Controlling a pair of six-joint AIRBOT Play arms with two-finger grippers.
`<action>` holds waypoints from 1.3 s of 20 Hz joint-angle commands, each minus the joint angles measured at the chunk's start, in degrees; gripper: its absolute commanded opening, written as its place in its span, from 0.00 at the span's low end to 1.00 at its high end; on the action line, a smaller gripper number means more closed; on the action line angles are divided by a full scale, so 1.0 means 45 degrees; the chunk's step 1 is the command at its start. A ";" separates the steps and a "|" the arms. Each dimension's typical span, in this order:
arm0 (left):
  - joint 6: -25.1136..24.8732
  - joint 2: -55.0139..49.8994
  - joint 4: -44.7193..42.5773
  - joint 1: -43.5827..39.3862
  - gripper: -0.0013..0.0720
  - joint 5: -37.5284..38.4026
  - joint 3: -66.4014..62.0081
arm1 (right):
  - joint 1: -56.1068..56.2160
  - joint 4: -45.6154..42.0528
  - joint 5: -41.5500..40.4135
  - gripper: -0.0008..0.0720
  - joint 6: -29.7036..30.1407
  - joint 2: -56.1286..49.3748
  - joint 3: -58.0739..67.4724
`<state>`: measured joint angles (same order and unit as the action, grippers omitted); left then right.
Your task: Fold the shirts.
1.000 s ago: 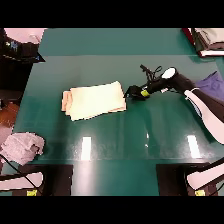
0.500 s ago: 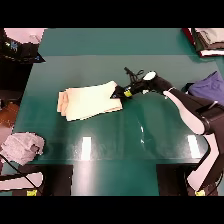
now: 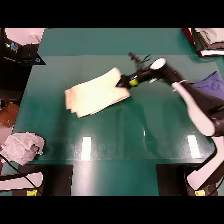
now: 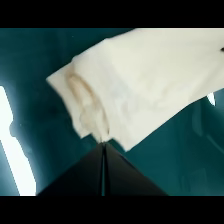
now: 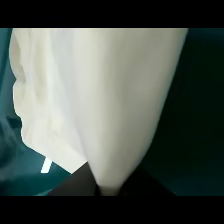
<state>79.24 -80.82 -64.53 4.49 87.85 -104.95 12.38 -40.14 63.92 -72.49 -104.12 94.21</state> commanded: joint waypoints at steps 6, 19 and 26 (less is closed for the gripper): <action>0.0107 -0.0083 0.0019 -0.2705 0.05 -0.1841 0.0403 | -0.6883 -0.2900 0.0923 0.03 -0.0593 0.3716 0.0073; 0.0447 -0.0457 0.0029 -0.3803 0.05 -0.2079 0.1039 | -1.1030 -0.2074 0.1525 0.03 0.0476 0.4201 0.3191; 0.0427 -0.0452 0.0044 -0.3803 0.05 -0.2069 0.1059 | -1.1570 -0.2181 0.3536 0.03 -0.0602 0.4352 0.4420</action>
<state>81.19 -82.83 -64.38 -12.64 78.50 -100.25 -38.44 -49.67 75.72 -73.36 -84.97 112.57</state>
